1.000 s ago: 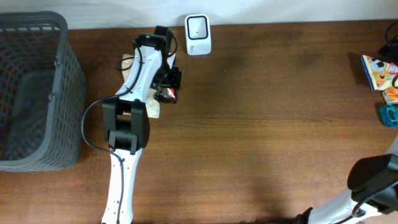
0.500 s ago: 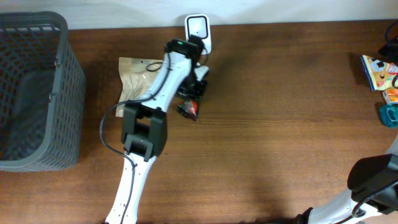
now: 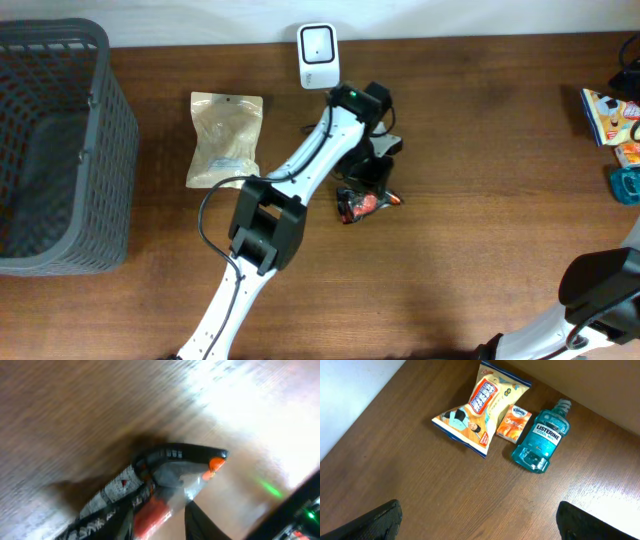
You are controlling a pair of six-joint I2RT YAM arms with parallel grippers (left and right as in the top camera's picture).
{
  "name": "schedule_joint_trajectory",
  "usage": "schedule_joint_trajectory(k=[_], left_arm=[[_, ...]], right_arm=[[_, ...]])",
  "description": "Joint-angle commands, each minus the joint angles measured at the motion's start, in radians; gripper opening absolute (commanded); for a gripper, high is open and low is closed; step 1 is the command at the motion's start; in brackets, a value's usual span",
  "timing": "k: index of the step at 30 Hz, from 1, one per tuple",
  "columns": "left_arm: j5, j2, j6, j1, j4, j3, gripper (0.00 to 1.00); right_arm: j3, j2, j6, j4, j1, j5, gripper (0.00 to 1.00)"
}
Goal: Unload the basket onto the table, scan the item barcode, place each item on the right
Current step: 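Carry the snack packet rightward and set it on the table centre, then withdraw the left gripper back beside the beige pouch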
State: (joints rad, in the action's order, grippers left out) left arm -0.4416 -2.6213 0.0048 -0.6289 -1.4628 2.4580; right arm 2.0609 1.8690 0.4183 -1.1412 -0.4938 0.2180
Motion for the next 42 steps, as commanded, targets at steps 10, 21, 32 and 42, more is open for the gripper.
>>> schedule_joint_trajectory(k=[10, 21, 32, 42], left_arm=[[0.28, 0.076, -0.186, 0.216, -0.226, 0.55, 0.99], [0.2, 0.421, -0.183, 0.403, -0.226, 0.272, 0.99], [0.54, 0.853, -0.412, 0.439, -0.17, -0.52, 0.99], [0.536, 0.855, -0.506, 0.563, -0.133, -0.54, 0.99]], right_arm=[[0.004, 0.003, 0.002, 0.0, 0.005, -0.002, 0.98], [0.004, 0.003, 0.002, 0.022, 0.005, -0.002, 0.98], [0.004, 0.022, 0.006, -0.289, 0.104, -0.685, 0.98], [-0.041, 0.055, 0.642, -0.433, 0.542, -0.288, 0.98]])
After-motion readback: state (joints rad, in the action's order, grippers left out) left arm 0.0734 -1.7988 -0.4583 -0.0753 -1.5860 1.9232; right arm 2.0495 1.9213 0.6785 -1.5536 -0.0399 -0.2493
